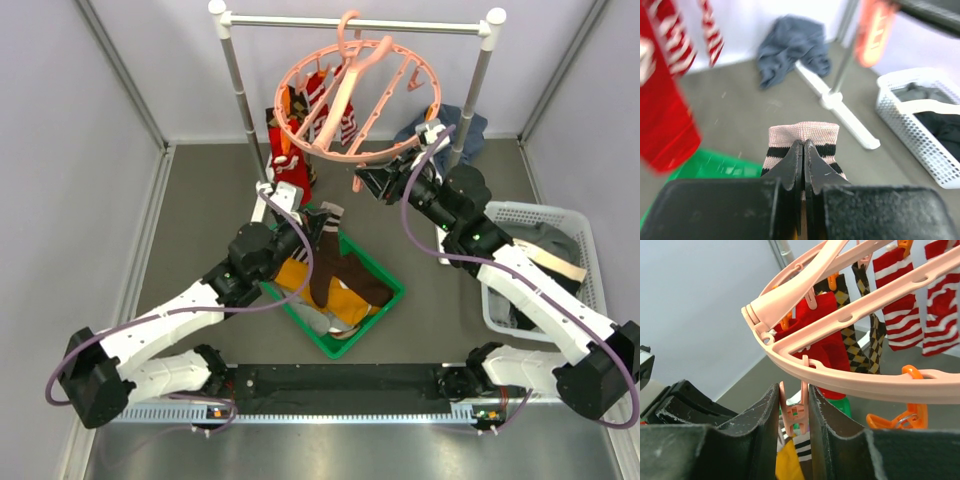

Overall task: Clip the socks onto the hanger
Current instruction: Pick up the sock from the bin, then clamp the sock onto the hanger.

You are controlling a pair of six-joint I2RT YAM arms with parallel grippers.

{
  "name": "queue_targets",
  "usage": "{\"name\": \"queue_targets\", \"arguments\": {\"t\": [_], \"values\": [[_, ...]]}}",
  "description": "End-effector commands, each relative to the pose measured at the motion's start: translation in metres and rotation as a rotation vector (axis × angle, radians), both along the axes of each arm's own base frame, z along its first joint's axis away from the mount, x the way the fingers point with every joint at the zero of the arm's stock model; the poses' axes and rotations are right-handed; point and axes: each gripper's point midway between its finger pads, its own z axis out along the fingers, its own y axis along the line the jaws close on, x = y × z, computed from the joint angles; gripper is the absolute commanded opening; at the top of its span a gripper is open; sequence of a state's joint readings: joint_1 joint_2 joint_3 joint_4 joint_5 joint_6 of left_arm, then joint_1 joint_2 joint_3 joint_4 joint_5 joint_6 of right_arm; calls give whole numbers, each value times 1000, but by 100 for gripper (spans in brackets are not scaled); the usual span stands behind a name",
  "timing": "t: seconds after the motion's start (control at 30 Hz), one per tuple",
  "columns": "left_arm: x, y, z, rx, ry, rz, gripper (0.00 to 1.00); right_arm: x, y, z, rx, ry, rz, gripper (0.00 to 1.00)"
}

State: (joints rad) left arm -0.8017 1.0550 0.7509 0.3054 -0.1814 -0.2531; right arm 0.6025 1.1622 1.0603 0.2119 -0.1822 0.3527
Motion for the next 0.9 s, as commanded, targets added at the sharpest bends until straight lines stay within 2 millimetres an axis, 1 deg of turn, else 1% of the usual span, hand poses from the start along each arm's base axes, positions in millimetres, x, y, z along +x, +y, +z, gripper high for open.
{"name": "queue_targets", "arguments": {"t": [0.0,0.07,0.13,0.17,0.23,0.27,0.43,0.63,0.73,0.87], "values": [[-9,-21,54,-77,-286,-124,0,-28,14,5,19,47,121,0],[-11,-25,58,-94,-318,-142,0,-28,15,5,27,52,129,0],[-13,-26,66,-119,-350,-149,0,-30,17,6,32,54,141,0],[-12,-28,64,-116,-349,-154,0,-31,18,6,37,56,149,0],[-10,-29,69,-124,-365,-151,0,-33,20,7,46,53,166,0],[-10,-31,68,-124,-365,-154,0,-33,21,7,50,58,172,0],[-9,-31,79,-167,-394,-150,0,-34,24,6,60,64,189,0],[-5,-31,83,-188,-403,-131,0,-37,26,8,68,61,211,0],[-5,-30,90,-219,-422,-126,0,-37,28,4,65,72,214,0],[-3,-30,95,-237,-426,-113,0,-38,29,5,71,70,227,0]]}}
